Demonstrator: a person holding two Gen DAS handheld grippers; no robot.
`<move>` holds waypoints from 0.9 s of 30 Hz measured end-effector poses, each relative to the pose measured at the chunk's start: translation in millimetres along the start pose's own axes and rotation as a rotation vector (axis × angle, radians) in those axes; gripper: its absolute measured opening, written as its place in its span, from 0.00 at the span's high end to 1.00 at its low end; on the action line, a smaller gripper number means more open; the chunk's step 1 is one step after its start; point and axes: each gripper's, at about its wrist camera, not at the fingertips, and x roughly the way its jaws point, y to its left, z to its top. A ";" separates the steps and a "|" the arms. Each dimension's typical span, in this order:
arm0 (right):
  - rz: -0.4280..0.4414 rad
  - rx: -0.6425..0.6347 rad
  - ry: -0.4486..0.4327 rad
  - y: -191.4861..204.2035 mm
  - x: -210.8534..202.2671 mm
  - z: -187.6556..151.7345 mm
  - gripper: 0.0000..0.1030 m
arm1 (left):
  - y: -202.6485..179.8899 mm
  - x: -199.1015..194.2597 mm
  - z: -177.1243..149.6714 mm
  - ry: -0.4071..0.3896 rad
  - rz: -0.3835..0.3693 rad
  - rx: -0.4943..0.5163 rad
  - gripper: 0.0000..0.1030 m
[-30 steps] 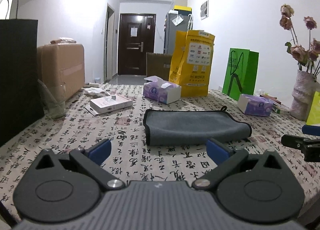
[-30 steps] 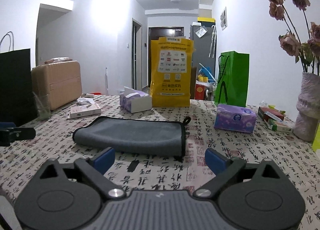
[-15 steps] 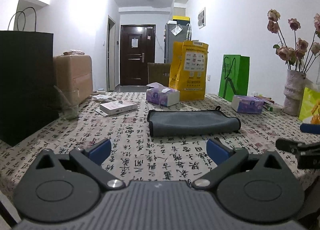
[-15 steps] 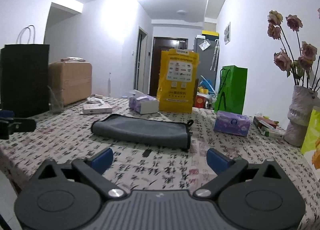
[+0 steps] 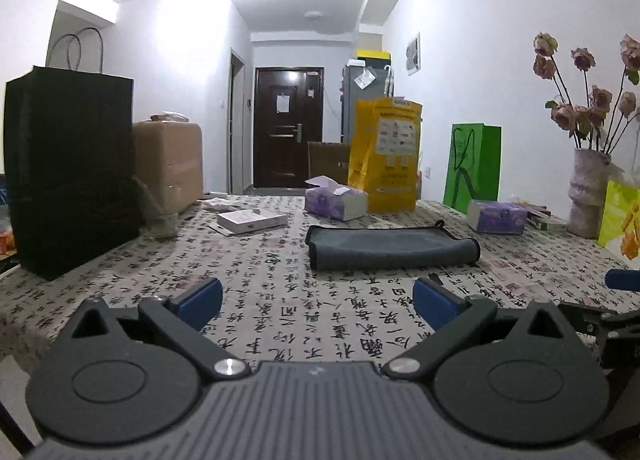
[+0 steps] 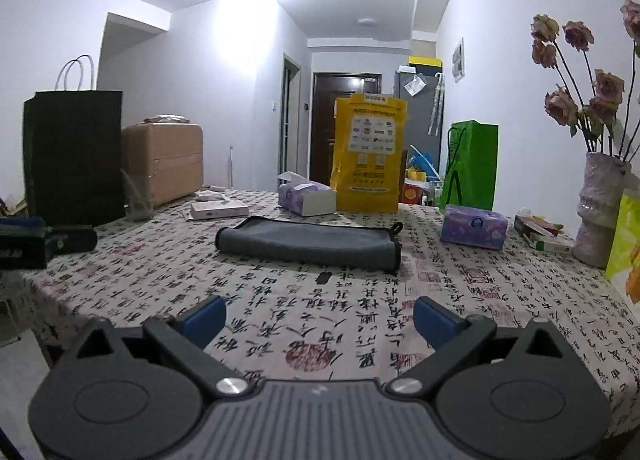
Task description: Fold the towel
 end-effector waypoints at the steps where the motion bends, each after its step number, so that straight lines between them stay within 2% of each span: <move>1: 0.002 -0.007 -0.005 0.9 -3.3 -1.2 0.03 | 1.1 -3.2 -0.6 -0.004 0.001 0.004 0.00; 6: -0.020 -0.016 -0.011 -3.9 -13.4 -1.6 0.03 | 6.6 -21.7 -4.1 -0.030 -0.001 0.022 0.00; 11: -0.017 -0.026 -0.017 -6.5 -31.1 -7.4 0.03 | 9.5 -39.1 -17.7 -0.018 -0.026 0.084 0.00; 17: -0.018 -0.019 0.006 -4.4 -48.1 -18.7 0.02 | 19.9 -45.2 -32.1 0.003 -0.016 0.026 0.00; 27: 0.020 0.016 0.064 3.5 -59.6 -36.5 0.02 | 19.0 -57.4 -38.3 0.032 -0.014 0.019 0.00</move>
